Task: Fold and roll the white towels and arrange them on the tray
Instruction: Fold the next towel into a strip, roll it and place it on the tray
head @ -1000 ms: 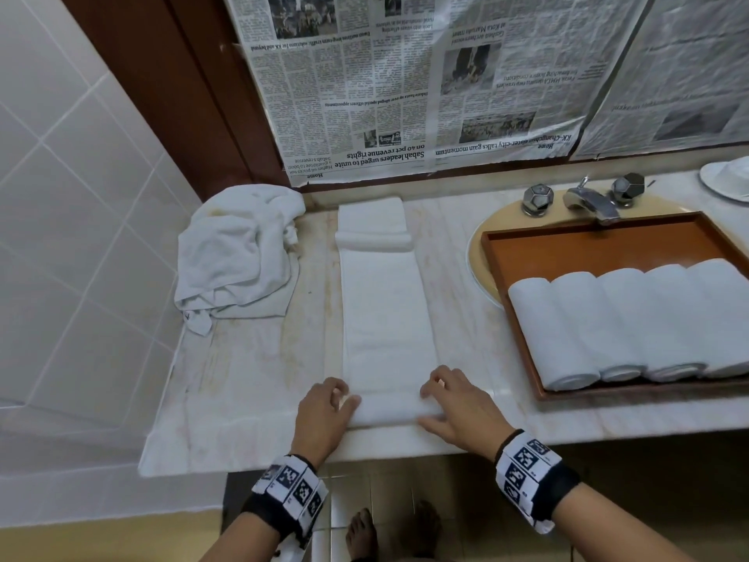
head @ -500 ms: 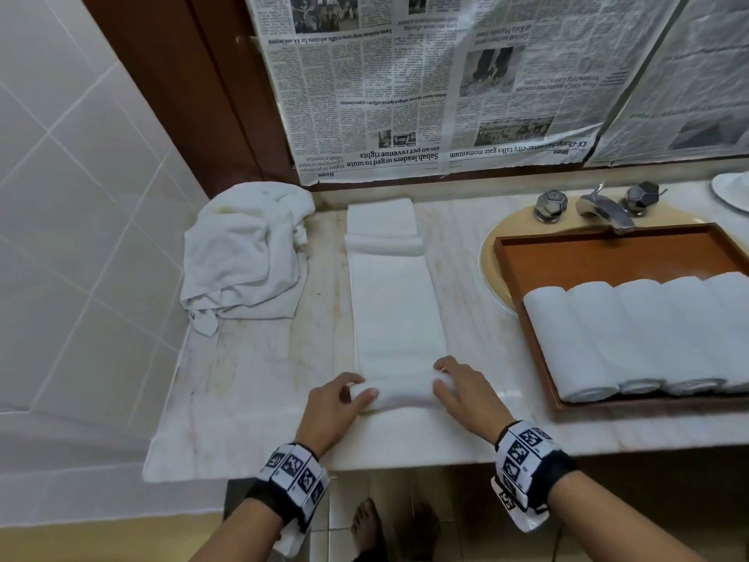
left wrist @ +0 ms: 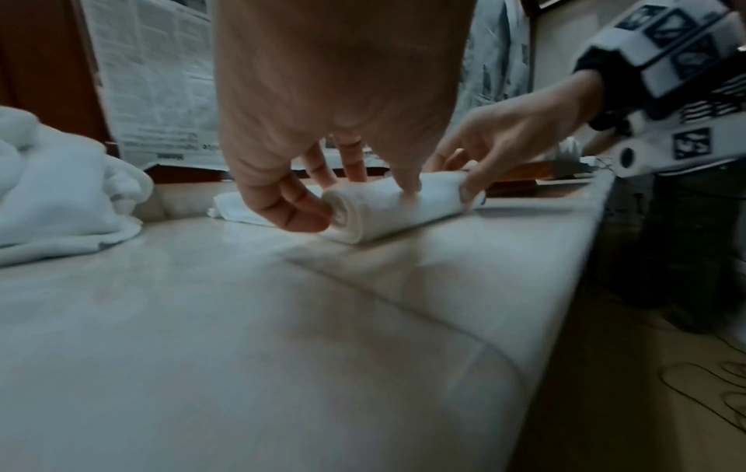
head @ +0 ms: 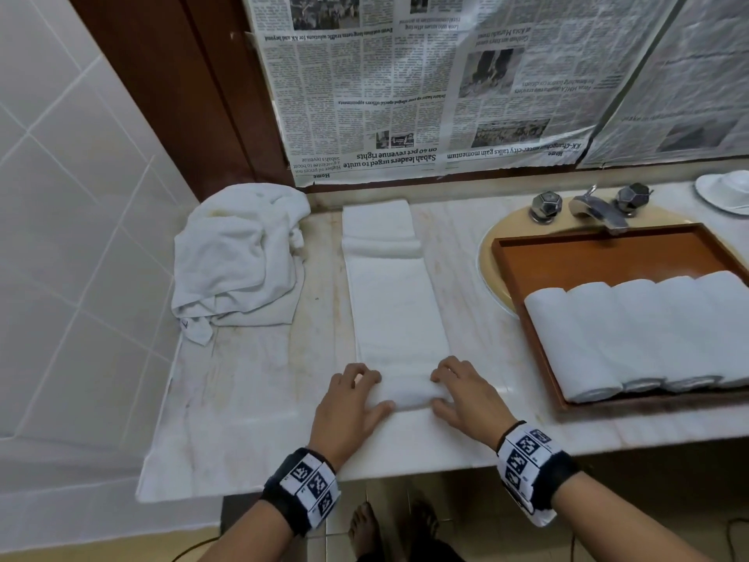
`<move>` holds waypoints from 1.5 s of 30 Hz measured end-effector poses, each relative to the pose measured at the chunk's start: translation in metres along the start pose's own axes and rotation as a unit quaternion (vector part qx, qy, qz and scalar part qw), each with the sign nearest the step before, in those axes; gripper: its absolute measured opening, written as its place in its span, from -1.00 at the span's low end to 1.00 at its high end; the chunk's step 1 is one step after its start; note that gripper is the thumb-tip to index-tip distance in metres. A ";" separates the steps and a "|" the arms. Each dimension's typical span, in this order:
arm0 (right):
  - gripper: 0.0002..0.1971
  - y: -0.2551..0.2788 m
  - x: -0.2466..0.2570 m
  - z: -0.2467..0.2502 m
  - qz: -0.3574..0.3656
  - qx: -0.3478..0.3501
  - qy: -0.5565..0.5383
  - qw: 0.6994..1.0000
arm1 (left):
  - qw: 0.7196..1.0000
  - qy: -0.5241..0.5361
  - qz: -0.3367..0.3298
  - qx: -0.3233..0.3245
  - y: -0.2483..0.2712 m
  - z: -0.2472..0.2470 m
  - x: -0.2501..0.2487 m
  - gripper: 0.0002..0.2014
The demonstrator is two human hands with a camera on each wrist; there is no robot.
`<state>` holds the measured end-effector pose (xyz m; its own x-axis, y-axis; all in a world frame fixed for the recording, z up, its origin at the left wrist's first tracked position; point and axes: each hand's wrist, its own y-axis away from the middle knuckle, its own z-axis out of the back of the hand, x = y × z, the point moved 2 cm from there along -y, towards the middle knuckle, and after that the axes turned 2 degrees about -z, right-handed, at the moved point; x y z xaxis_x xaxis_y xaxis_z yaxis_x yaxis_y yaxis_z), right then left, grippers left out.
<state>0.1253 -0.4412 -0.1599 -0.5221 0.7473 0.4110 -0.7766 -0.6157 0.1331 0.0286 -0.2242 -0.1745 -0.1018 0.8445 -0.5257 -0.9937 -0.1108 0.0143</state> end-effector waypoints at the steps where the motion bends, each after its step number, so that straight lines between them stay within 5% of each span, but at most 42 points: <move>1: -0.65 -0.002 0.000 0.000 -0.002 -0.003 -0.011 1.000 | 1.000 -0.011 -0.016 0.010 0.002 -0.003 0.000 -0.49; 4: -0.57 -0.008 -0.004 0.001 -0.025 0.018 -0.047 0.998 | 0.997 -0.054 -0.051 0.012 0.001 -0.008 0.001 -0.45; 7: -0.31 -0.014 -0.005 0.005 -0.042 0.045 -0.086 0.994 | 0.999 -0.044 -0.017 0.024 -0.004 -0.002 0.001 -0.49; 13: -0.66 -0.010 -0.015 0.007 -0.051 0.033 -0.125 0.990 | 0.982 0.139 0.094 0.082 -0.011 0.016 0.002 -0.54; 19: -0.68 -0.005 -0.007 0.001 0.066 -0.055 -0.011 0.996 | 0.958 0.171 0.206 0.097 -0.023 0.016 0.003 -0.47; 24: -0.43 -0.013 -0.012 0.000 0.077 0.017 -0.016 0.997 | 0.950 0.137 0.271 0.068 -0.026 0.015 -0.002 -0.35; 26: -0.43 -0.022 -0.013 0.002 0.047 0.044 -0.064 0.996 | 0.957 0.125 0.261 0.031 -0.024 0.015 -0.006 -0.43; 29: -0.55 -0.041 -0.013 0.007 0.015 0.085 -0.080 0.993 | 0.982 0.104 0.150 -0.046 -0.020 0.015 -0.005 -0.41; 33: -0.59 -0.054 -0.016 0.007 -0.020 0.092 -0.122 0.988 | 0.998 0.037 0.039 0.010 -0.014 0.007 -0.002 -0.46; 37: -0.62 -0.050 -0.013 0.004 -0.028 0.047 -0.120 0.991 | 0.994 0.090 0.056 0.014 -0.025 0.014 0.008 -0.55; 40: -0.69 -0.040 -0.004 0.003 0.032 -0.067 -0.024 0.997 | 0.983 0.157 0.097 0.015 -0.040 0.024 0.014 -0.66; 45: -0.50 -0.037 -0.008 0.002 0.075 -0.018 0.002 0.997 | 0.969 0.186 0.159 0.023 -0.047 0.027 0.009 -0.68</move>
<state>0.1590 -0.4251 -0.1662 -0.6344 0.6484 0.4209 -0.7022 -0.7110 0.0369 0.0731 -0.1968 -0.1571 -0.3874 0.5232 -0.7591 -0.9170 -0.3036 0.2588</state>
